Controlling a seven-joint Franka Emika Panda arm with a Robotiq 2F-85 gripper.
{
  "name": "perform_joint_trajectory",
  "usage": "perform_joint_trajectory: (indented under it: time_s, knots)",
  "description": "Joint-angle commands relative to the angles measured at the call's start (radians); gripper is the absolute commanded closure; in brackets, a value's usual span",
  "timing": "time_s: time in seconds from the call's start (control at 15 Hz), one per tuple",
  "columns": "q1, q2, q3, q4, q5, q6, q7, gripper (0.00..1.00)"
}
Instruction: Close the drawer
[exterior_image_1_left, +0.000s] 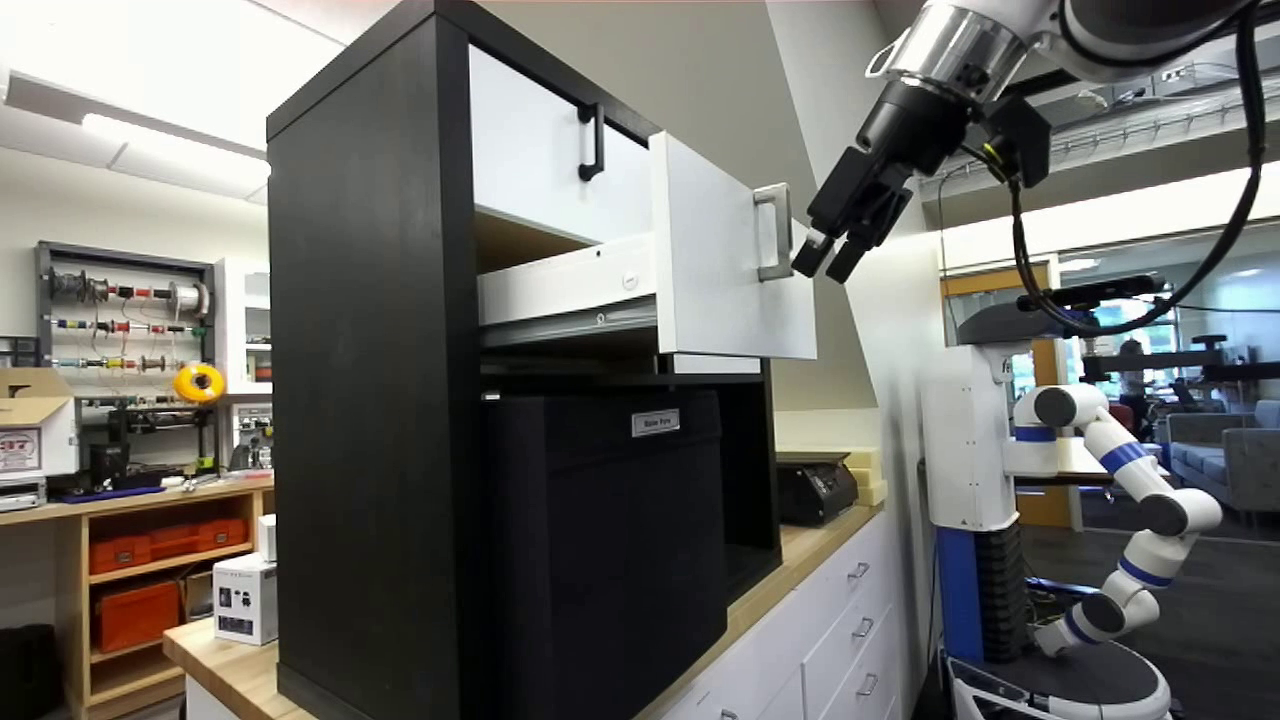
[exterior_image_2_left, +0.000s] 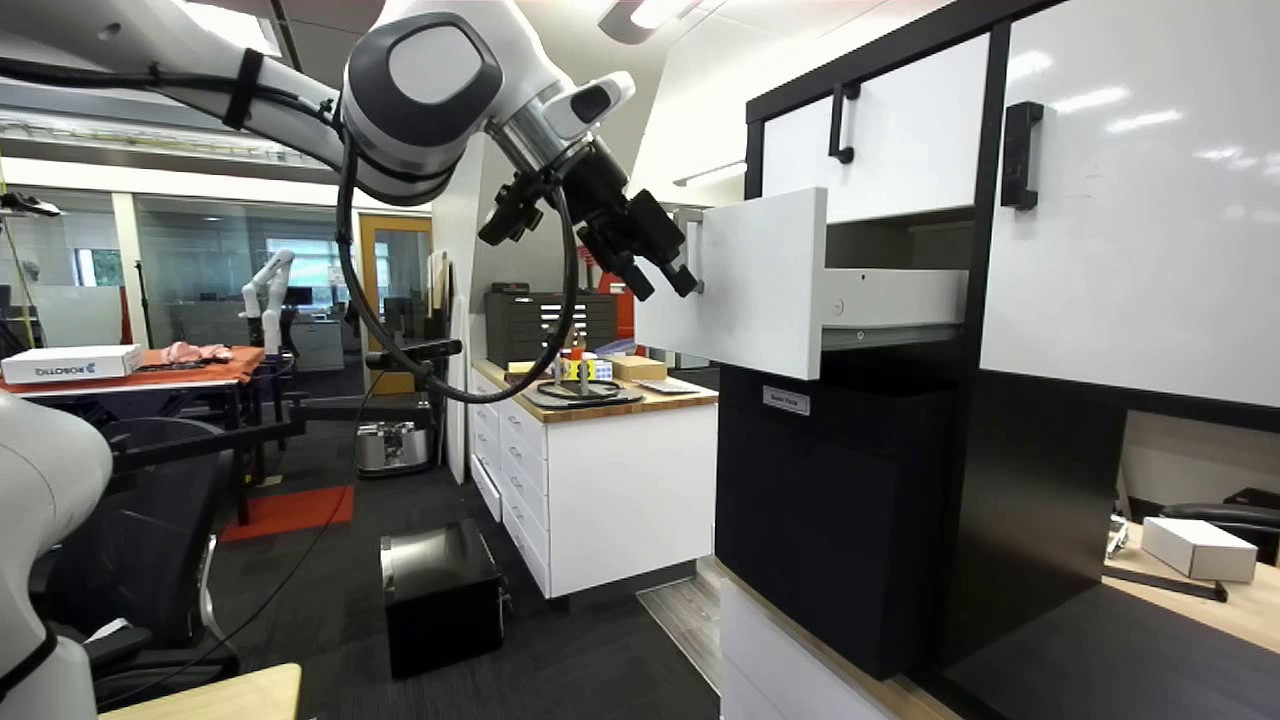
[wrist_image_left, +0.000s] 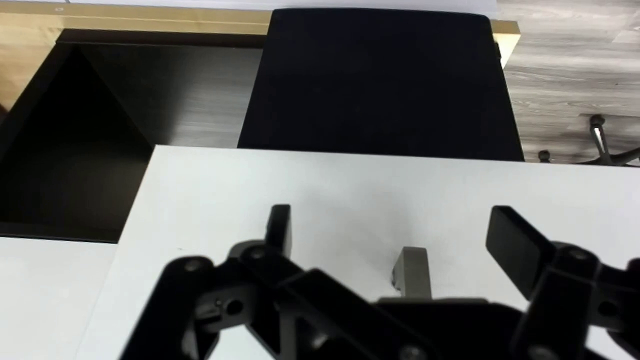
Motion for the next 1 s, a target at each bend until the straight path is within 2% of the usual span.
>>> perform_joint_trajectory:
  time_s: [0.0, 0.93]
  knots:
    - [-0.013, 0.049, 0.013, 0.040, -0.003, 0.029, 0.003, 0.00]
    - [-0.015, 0.049, 0.020, 0.043, -0.005, 0.018, 0.015, 0.00]
